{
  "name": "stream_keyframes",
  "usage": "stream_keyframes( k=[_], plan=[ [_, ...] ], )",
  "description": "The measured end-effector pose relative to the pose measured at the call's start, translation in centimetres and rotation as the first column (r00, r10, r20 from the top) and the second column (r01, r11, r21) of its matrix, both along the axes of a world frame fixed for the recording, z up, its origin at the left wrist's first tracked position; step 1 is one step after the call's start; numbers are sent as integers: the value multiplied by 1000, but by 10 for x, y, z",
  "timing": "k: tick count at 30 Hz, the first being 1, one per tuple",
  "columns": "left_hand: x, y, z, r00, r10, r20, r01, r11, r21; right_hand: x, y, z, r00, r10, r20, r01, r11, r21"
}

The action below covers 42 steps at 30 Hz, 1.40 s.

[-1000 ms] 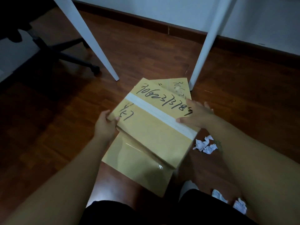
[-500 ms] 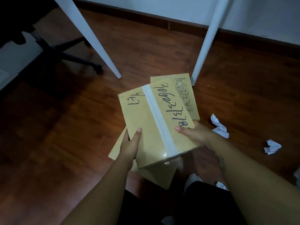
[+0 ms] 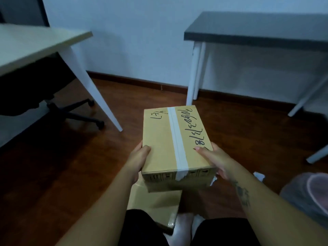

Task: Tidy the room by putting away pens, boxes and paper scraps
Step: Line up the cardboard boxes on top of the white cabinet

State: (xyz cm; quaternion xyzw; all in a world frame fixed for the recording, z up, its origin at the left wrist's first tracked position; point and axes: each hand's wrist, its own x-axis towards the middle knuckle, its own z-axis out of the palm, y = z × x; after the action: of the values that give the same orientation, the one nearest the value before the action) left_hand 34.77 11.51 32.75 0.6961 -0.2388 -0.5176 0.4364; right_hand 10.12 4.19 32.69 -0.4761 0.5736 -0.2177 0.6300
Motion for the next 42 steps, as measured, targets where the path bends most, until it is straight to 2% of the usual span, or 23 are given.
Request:
stream_keyframes(
  k=[4, 6, 9, 10, 16, 17, 20, 24, 32, 36, 39, 42],
  plan=[
    [-18, 3, 79, 1000, -3, -15, 2, 995, -105, -25, 17, 90, 990, -111, 91, 120, 989, -91],
    [-33, 15, 117, 995, -19, -98, -2, 979, -205, -41, 31, 130, 972, -180, 151, 198, 973, -117],
    [-63, 31, 169, 968, -133, -211, 57, 941, -335, -71, 66, 178, 934, -273, 228, 310, 939, -145],
    [-72, 35, 184, 963, -171, -208, 90, 932, -350, -79, 76, 187, 919, -301, 256, 343, 929, -141],
    [-140, 77, 272, 923, -383, 26, 361, 845, -394, -147, 155, 259, 814, -398, 424, 517, 829, -214],
    [-156, 82, 294, 908, -417, 46, 394, 809, -436, -165, 172, 283, 808, -416, 417, 548, 791, -273],
    [-179, 83, 320, 903, -424, 69, 402, 777, -484, -185, 194, 313, 791, -438, 428, 579, 763, -289],
    [-227, 90, 360, 858, -501, 115, 472, 678, -564, -223, 232, 353, 743, -505, 440, 661, 659, -359],
    [-354, 103, 418, 668, -733, 128, 610, 441, -659, -313, 324, 414, 586, -686, 432, 796, 385, -468],
    [-426, 117, 422, 547, -835, 65, 638, 365, -678, -356, 374, 436, 508, -792, 337, 799, 287, -529],
    [-483, 136, 420, 446, -894, 52, 670, 294, -682, -387, 412, 445, 407, -869, 280, 797, 188, -574],
    [-522, 156, 419, 410, -911, 37, 637, 257, -727, -403, 441, 446, 307, -934, 183, 716, 101, -691]
  ],
)
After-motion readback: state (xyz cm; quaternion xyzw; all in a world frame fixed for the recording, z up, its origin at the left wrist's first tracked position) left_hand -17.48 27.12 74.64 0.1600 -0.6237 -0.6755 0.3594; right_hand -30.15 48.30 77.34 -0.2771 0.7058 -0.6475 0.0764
